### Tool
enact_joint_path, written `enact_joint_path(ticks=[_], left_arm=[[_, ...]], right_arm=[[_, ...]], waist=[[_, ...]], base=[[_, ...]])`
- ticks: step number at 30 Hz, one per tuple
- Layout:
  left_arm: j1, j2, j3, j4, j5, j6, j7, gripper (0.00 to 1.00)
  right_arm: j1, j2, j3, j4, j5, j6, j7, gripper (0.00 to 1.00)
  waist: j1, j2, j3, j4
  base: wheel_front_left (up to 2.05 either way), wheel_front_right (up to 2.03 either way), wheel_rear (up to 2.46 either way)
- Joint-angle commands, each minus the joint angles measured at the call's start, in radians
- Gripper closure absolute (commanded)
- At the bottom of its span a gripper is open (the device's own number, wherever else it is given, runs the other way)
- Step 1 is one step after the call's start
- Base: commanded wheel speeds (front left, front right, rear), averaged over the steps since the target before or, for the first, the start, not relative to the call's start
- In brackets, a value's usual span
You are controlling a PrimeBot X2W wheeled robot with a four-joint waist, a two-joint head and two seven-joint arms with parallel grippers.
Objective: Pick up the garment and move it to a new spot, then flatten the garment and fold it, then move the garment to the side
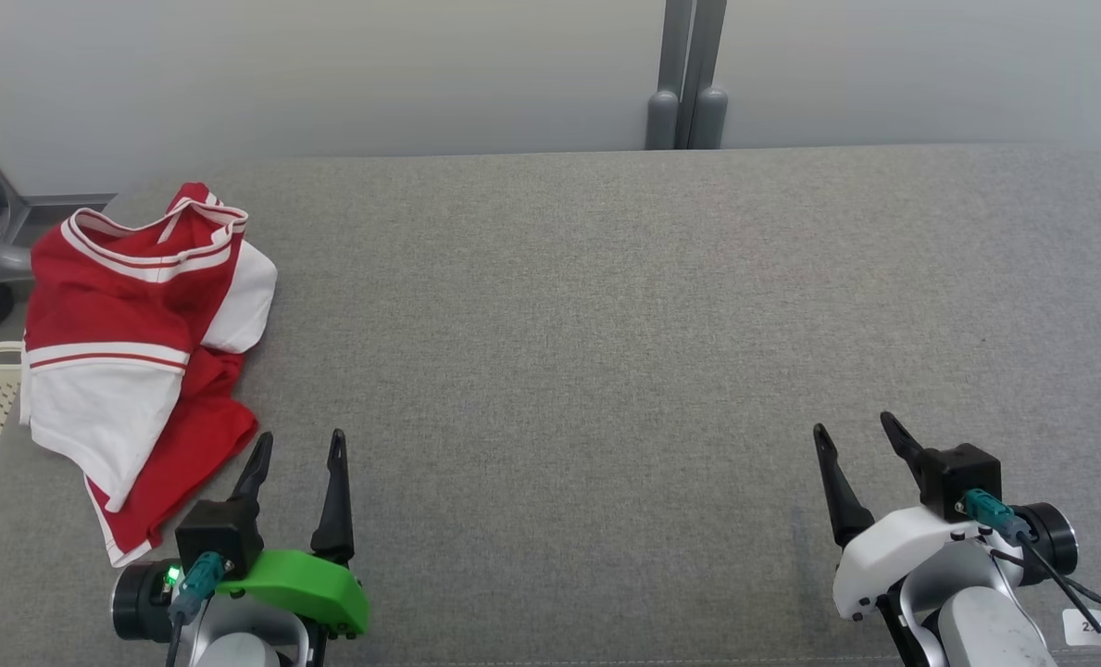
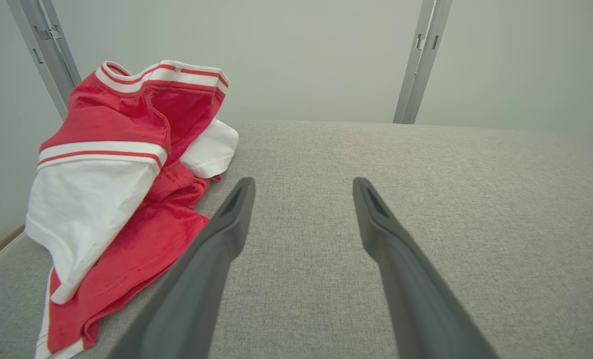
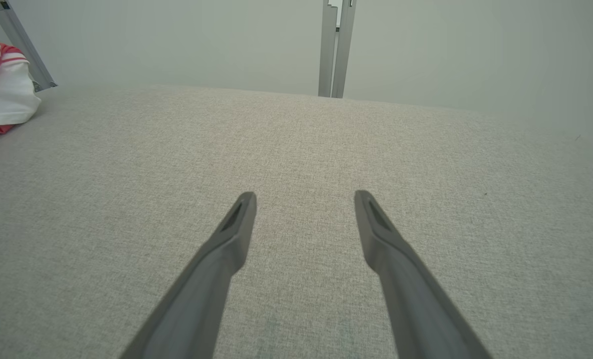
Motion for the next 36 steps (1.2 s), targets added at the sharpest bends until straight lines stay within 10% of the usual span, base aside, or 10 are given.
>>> enact_joint_path(ticks=[1,18,36], left_arm=[[-0.017,0.005,0.001,0.001,-0.001,0.006,-0.004,0.0],[-0.019,0.008,-0.001,0.005,-0.02,0.013,-0.003,0.0],[0.009,0.019,-0.018,0.015,-0.025,0.017,0.002,0.0]], right_arm=[[-0.011,-0.005,-0.001,0.001,-0.002,0.0,-0.006,0.0],[-0.008,-0.004,-0.007,-0.001,0.004,0.0,-0.008,0.0],[0.018,-0.004,0.008,-0.012,0.013,0.0,-0.008,0.0]], waist=[[0.0,-0.0001,0.0,0.0],[0.0,-0.0001,0.008,0.019],[0.0,-0.0001,-0.012,0.218]], base=[[0.0,0.0,0.0],[0.0,0.0,0.0],[0.0,0.0,0.0]])
